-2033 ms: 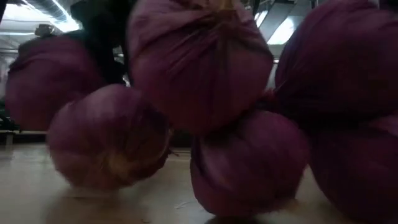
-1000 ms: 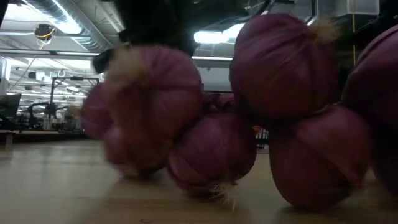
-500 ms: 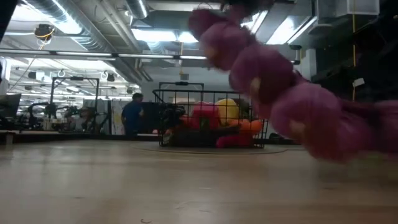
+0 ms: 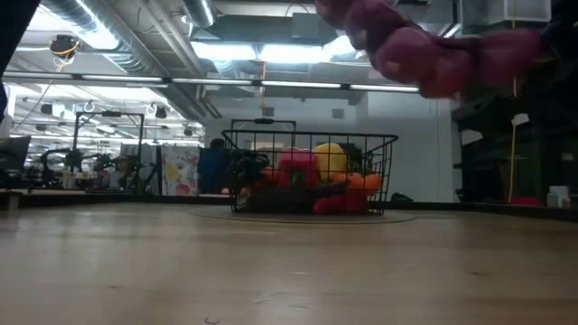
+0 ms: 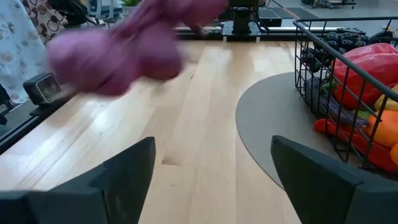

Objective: Build produce basket
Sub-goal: Put the purple garlic into the black wire basket

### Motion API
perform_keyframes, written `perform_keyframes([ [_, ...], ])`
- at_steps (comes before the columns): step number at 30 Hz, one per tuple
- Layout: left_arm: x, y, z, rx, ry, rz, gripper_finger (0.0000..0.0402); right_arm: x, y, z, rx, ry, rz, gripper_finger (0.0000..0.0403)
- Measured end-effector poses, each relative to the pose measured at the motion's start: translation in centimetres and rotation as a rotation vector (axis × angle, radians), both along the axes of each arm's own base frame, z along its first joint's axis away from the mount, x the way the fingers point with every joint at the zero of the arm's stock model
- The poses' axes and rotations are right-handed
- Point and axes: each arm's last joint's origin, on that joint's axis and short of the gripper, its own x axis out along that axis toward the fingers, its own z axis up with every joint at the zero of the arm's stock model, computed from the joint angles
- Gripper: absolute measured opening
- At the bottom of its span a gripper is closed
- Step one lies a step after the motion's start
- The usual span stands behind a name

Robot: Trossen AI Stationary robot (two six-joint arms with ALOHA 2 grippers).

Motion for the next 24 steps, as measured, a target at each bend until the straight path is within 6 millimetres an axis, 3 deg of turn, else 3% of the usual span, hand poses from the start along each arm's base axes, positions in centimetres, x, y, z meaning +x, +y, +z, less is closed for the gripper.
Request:
perform_keyframes([
  [3, -0.4, 1.7, 1.9, 0.091, -0.008, 0.072, 0.0007, 0.0, 0.0, 0.0, 0.002, 0.0, -0.001, 0.0322],
  [9, -1.2, 6.6, 3.5, 0.231, 0.018, 0.317, 0.0007, 0.0, 0.0, 0.0, 0.004, 0.002, -0.001, 0.0322],
  [17, -2.1, 14.0, 2.7, 0.19, 0.121, 0.445, 0.0007, 0.0, 0.0, -0.1, 0.023, 0.012, -0.006, 0.0322],
  [24, -2.6, 16.9, 2.0, 0.058, 0.11, 0.408, 0.0007, 0.0, 0.0, -0.1, 0.023, 0.012, -0.006, 0.0322],
])
